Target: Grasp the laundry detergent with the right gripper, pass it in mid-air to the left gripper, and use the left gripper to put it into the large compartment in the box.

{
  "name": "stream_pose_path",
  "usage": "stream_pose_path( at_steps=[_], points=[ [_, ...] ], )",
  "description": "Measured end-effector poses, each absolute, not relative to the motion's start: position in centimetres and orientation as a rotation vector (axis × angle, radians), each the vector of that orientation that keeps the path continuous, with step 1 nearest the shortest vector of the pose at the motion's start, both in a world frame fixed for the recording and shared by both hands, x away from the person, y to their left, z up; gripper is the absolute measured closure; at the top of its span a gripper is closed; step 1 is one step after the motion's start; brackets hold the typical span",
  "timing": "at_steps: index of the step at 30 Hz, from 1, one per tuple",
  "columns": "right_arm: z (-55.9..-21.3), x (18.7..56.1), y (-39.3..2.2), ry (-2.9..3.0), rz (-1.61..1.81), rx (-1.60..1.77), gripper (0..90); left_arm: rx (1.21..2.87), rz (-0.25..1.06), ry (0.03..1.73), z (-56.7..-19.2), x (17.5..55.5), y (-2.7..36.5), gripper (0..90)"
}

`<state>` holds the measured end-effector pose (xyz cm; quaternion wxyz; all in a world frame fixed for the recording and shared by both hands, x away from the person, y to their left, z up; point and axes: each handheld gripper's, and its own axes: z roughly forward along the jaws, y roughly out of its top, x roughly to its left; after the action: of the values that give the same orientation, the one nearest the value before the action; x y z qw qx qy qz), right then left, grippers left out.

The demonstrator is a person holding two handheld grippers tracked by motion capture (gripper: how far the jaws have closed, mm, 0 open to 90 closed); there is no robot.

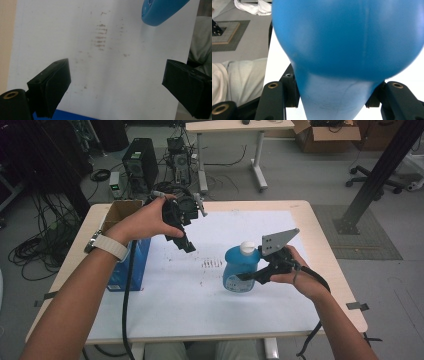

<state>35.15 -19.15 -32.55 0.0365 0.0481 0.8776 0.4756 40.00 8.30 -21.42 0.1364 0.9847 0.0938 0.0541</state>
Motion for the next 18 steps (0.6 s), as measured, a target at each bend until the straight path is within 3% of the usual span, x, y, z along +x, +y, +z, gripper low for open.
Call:
stream_pose_path(
  at_steps=[18],
  points=[
    [-30.5,34.7,-18.2,2.718,1.431,0.129,44.2,2.805,0.142,0.179,-19.2,37.1,7.7,6.5]
  ],
)
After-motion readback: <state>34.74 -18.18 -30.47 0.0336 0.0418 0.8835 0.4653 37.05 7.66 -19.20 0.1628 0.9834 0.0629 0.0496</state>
